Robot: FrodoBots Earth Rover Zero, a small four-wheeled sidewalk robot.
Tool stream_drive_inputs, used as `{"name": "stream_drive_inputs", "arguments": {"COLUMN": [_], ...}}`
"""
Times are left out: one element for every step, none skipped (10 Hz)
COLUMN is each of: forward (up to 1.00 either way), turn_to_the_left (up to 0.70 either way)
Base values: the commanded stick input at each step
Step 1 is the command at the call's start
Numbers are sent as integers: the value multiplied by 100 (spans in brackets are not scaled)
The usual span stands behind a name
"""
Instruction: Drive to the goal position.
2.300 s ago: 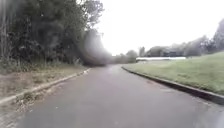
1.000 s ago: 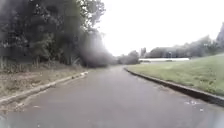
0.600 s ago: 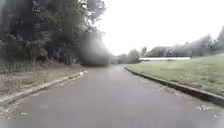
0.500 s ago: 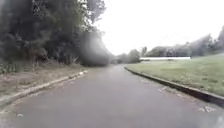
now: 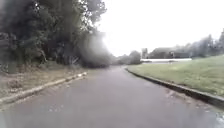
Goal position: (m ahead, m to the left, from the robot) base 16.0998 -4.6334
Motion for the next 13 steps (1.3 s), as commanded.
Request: {"name": "stream_drive_inputs", "arguments": {"forward": [70, 70, 70, 70, 70, 70, 70, 70, 70, 70, 70, 70, 70], "turn_to_the_left": [0, 0, 0, 0, -7, -19, -27, -27, -27, -27, -27, -18, -6]}}
